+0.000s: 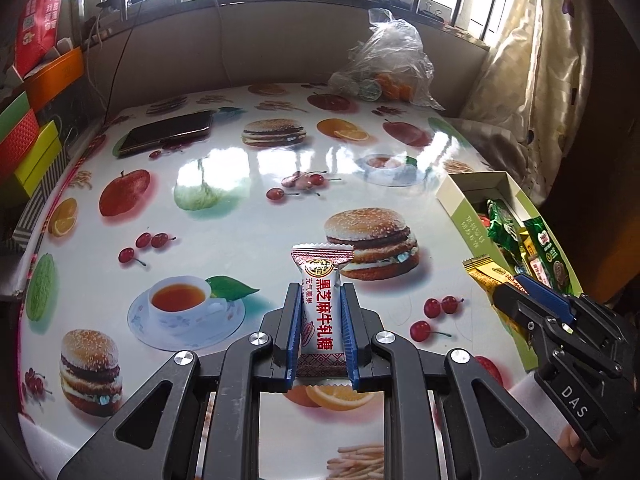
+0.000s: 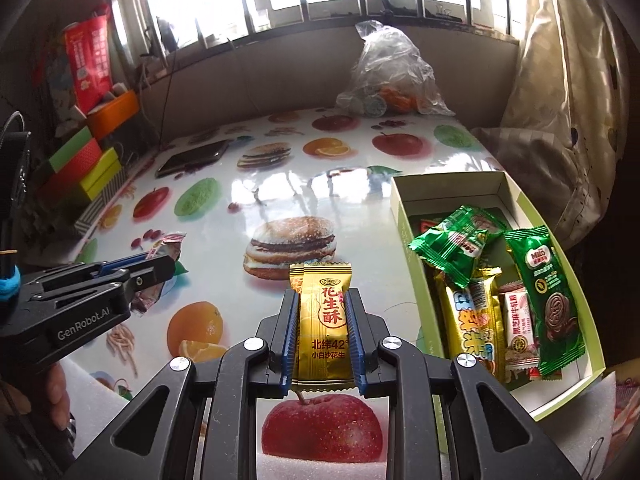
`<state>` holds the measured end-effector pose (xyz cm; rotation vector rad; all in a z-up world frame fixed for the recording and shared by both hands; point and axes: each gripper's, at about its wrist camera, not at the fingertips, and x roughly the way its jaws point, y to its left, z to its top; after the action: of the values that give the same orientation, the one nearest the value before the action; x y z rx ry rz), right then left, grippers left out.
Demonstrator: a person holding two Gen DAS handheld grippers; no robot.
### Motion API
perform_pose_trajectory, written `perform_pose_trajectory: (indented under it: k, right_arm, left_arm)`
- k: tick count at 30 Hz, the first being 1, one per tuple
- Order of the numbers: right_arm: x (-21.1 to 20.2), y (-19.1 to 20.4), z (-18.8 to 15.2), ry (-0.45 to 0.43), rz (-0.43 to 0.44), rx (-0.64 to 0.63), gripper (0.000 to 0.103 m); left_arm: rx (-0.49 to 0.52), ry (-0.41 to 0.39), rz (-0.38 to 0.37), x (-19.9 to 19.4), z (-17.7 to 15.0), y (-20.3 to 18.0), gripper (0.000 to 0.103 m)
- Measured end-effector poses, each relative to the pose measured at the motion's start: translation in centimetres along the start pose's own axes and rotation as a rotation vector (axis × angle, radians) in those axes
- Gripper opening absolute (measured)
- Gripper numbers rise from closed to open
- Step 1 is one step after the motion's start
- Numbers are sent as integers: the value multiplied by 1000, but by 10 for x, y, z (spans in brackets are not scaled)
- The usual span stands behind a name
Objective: Organize snacks
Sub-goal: 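Lift and carry both candies over the green box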
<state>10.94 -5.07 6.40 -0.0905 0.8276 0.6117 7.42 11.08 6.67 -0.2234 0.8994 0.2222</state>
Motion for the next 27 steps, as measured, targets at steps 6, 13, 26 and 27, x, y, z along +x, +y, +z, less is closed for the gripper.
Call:
perform_pose_trajectory:
  k: [6, 13, 26, 27]
  right_arm:
    - [-22, -20, 5, -48, -38, 41, 22]
    - [-40, -44, 4, -72, -84, 80, 22]
    - [-59, -78, 1, -98, -147, 134, 22]
    - [-60, -80, 0, -98, -152, 138, 22]
  left_arm:
    - [44, -17, -40, -4, 10, -24, 19]
    - [91, -31, -89, -6, 20, -51, 20]
    - [157, -32, -150, -2, 31, -96, 20]
    - [160, -31, -154, -2, 31, -100, 20]
